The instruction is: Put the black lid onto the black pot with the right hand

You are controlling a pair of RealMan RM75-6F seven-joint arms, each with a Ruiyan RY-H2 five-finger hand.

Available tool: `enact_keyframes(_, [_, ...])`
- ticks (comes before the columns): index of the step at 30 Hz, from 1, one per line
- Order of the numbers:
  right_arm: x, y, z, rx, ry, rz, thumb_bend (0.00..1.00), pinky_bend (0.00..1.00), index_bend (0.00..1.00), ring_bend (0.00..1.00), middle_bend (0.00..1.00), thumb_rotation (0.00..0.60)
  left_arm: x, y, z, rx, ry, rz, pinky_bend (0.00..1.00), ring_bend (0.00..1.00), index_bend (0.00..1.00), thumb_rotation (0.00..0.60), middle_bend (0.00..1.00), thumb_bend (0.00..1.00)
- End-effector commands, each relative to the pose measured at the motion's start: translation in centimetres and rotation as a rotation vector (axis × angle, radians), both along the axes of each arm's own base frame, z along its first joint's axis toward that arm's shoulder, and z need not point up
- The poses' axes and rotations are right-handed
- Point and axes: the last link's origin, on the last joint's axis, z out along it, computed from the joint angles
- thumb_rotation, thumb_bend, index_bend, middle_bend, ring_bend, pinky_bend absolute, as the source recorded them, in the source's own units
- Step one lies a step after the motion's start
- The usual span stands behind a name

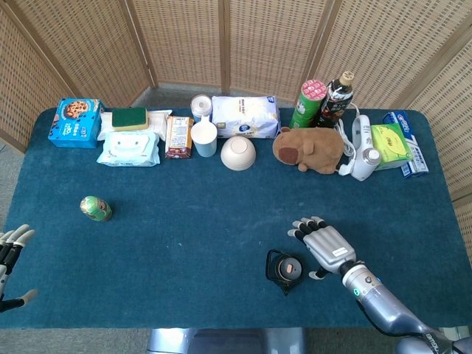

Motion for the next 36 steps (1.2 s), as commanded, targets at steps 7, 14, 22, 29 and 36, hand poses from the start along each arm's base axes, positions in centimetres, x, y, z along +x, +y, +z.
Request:
enact_keyframes(7, [0.7, -0.8, -2.0, 0.025, -0.04, 0.003, 0.22, 0.0, 0.14, 0.08, 0.09, 0.6, 0.1, -0.1, 0.0, 0.002, -0.001, -0.002, 0.0, 0.0, 0.0, 0.6, 0.0, 0.08])
enact_keyframes(14, [0.5, -1.5, -2.9, 0.02, -0.041, -0.009, 0.22, 0.0, 0.14, 0.08, 0.09, 0.6, 0.0, -0.1, 0.1, 0.003, -0.004, -0.002, 0.0, 0.0, 0.0, 0.6, 0.0, 0.08])
enact_keyframes(22, [-0.4, -2.0, -3.2, 0.02, -0.025, -0.041, 0.21, 0.0, 0.14, 0.08, 0.09, 0.6, 0.0, -0.1, 0.1, 0.002, -0.004, -0.002, 0.0, 0.0, 0.0, 0.6, 0.0, 0.08])
enact_keyframes(29, [-0.9, -2.1, -3.5, 0.025, -0.016, -0.051, 0.22, 0.0, 0.14, 0.08, 0.09, 0.6, 0.0, -0.2, 0.1, 0.002, -0.004, -0.003, 0.0, 0.0, 0.0, 0.6, 0.0, 0.08])
enact_keyframes(36, [-1.0, -2.1, -3.3, 0.016, -0.023, -0.049, 0.22, 0.0, 0.14, 0.08, 0.09, 0.6, 0.0, -0.1, 0.1, 0.003, -0.003, -0.002, 0.0, 0.0, 0.0, 0.6, 0.0, 0.08])
